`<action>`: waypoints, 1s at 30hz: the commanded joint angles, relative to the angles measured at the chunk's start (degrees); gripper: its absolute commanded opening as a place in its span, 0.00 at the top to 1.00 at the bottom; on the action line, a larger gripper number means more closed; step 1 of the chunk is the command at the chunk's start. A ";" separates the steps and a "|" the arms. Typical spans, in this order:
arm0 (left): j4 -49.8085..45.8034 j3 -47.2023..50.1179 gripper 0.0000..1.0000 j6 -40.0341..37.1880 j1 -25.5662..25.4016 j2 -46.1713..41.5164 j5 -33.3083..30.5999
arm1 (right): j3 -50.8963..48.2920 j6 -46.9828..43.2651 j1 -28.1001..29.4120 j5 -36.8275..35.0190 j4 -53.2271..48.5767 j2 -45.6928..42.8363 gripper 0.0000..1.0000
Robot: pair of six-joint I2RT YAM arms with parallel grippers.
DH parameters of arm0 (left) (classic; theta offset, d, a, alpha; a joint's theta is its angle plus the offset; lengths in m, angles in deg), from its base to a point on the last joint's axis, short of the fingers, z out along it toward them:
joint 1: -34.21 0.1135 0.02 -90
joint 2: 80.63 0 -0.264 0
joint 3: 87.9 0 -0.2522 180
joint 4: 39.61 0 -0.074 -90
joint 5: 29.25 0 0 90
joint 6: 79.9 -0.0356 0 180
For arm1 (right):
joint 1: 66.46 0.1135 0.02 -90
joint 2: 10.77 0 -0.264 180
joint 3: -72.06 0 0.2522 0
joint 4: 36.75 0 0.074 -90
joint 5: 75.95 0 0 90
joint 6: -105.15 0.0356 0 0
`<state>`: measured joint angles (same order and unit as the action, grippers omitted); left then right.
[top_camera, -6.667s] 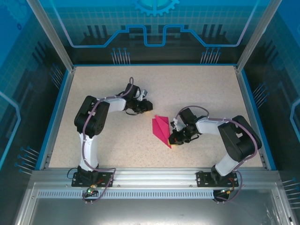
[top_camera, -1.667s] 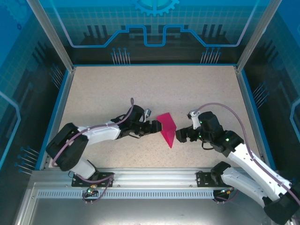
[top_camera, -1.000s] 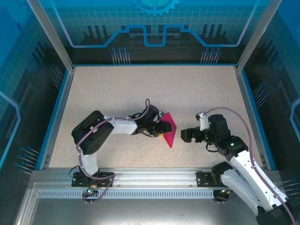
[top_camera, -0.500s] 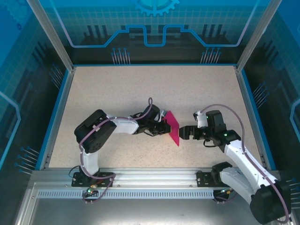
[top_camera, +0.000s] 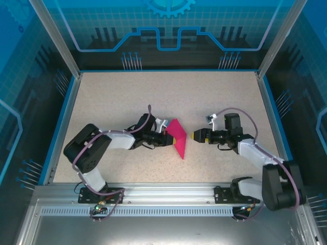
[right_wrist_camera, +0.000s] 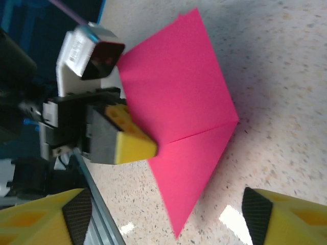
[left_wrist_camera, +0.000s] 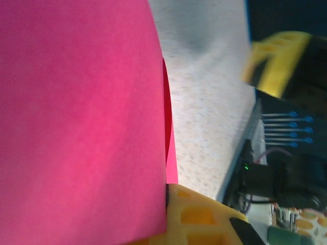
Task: Fold a paper plane with a square sheet of paper (fold left side to right side)
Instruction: Pick up the paper from the center of the table, then place the paper at the center of the table.
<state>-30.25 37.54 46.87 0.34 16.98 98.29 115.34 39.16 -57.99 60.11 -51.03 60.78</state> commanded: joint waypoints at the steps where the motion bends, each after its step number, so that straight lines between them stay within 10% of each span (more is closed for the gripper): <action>1: 1.05 1.11 1.00 -7.09 0.97 -4.14 7.64 | 2.59 -2.07 -0.86 7.47 7.27 4.68 0.25; 10: -6.08 0.37 1.00 -13.68 1.07 -7.93 14.31 | 6.33 -2.60 -1.01 16.08 17.64 14.14 0.33; 30: -9.75 -1.00 1.00 -16.82 0.99 -7.74 15.10 | 12.16 -6.92 2.66 19.01 7.50 19.04 0.55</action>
<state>-39.00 37.67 32.32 0.96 10.37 111.64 125.55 33.85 -56.62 77.25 -41.32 78.98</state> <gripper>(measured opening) 0.050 0.453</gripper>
